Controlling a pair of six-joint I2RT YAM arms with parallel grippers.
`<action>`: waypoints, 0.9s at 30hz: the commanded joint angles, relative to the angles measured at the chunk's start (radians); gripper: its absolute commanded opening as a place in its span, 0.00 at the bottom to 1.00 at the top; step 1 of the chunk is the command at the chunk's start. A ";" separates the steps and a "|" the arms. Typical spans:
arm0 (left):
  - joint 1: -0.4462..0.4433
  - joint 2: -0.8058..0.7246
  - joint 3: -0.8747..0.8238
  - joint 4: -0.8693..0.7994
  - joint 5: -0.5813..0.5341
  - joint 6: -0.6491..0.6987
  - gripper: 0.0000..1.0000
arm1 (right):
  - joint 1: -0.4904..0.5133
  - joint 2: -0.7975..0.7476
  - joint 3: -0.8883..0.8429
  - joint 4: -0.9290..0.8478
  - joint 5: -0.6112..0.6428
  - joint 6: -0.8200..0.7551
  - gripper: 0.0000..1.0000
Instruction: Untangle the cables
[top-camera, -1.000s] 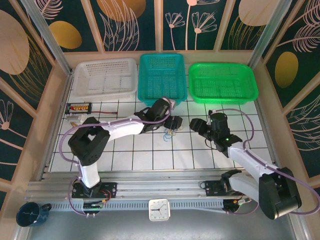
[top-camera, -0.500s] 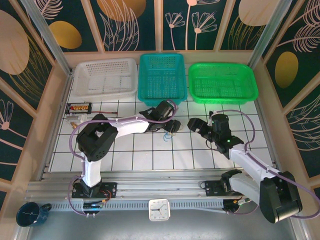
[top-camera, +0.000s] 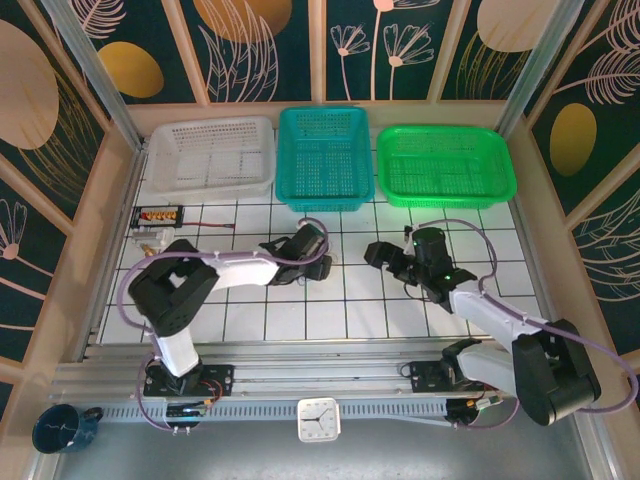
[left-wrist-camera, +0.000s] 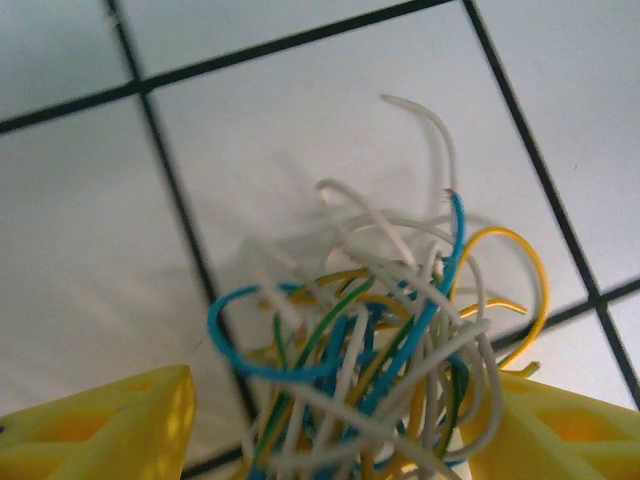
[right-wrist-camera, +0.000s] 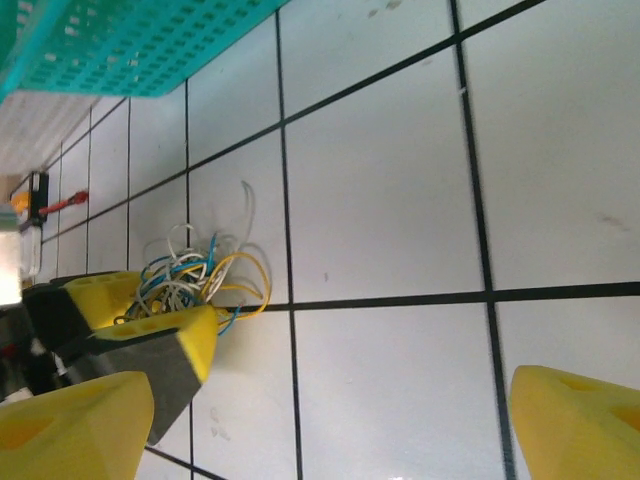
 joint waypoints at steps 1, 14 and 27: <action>-0.005 -0.133 -0.084 0.103 -0.021 -0.107 0.74 | 0.050 0.050 0.047 0.064 -0.024 0.004 0.90; 0.047 -0.296 -0.151 0.148 0.006 -0.110 0.81 | 0.157 0.268 0.126 0.158 -0.021 0.035 0.63; 0.075 -0.239 -0.264 0.254 0.028 -0.142 0.81 | 0.188 0.428 0.187 0.216 -0.050 0.019 0.44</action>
